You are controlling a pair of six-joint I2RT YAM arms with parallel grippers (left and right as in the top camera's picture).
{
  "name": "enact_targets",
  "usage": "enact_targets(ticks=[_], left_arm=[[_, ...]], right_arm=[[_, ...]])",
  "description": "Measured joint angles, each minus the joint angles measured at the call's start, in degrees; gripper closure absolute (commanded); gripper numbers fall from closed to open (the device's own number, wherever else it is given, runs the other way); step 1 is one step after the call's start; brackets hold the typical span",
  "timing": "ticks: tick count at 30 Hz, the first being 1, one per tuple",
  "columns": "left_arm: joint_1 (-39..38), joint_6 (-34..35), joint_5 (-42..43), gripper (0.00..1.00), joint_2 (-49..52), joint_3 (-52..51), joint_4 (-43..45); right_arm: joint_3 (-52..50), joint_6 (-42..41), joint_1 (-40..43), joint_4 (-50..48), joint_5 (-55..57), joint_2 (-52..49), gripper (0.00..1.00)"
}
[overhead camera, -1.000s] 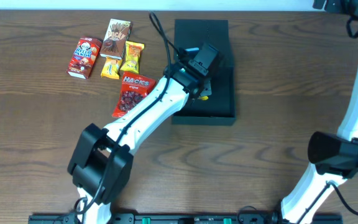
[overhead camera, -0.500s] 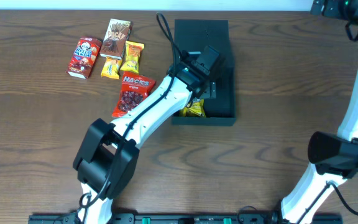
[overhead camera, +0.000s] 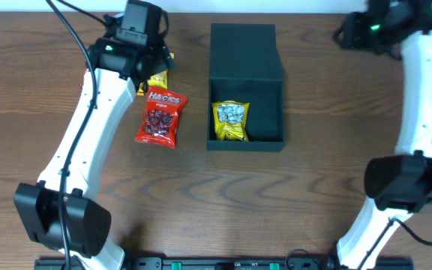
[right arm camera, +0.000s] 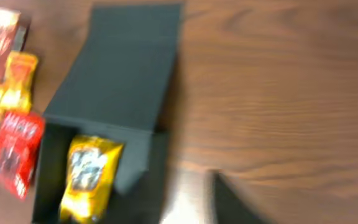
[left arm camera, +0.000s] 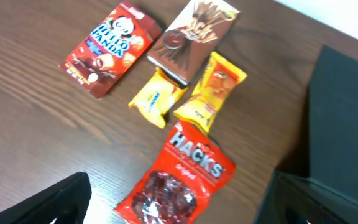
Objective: Pack container
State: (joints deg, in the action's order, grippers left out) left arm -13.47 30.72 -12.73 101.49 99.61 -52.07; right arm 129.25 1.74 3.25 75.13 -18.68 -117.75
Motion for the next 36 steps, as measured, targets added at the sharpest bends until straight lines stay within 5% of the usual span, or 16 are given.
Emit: enact_targets(ticks=[12, 23, 36], left_arm=[[6.25, -3.80, 5.51, 0.04, 0.02, 0.00, -0.04], [6.25, -5.68, 6.36, 0.03, 0.02, 0.00, 0.00], [6.25, -5.73, 6.60, 0.03, 0.02, 0.00, -0.85]], right_arm=[[-19.93, -0.11, -21.55, -6.10, 0.42, -0.48, 0.98], [-32.30, -3.48, -26.29, -6.27, 4.35, -0.48, 0.98], [-35.04, -4.15, -26.95, -12.72, 6.51, -6.40, 0.98]])
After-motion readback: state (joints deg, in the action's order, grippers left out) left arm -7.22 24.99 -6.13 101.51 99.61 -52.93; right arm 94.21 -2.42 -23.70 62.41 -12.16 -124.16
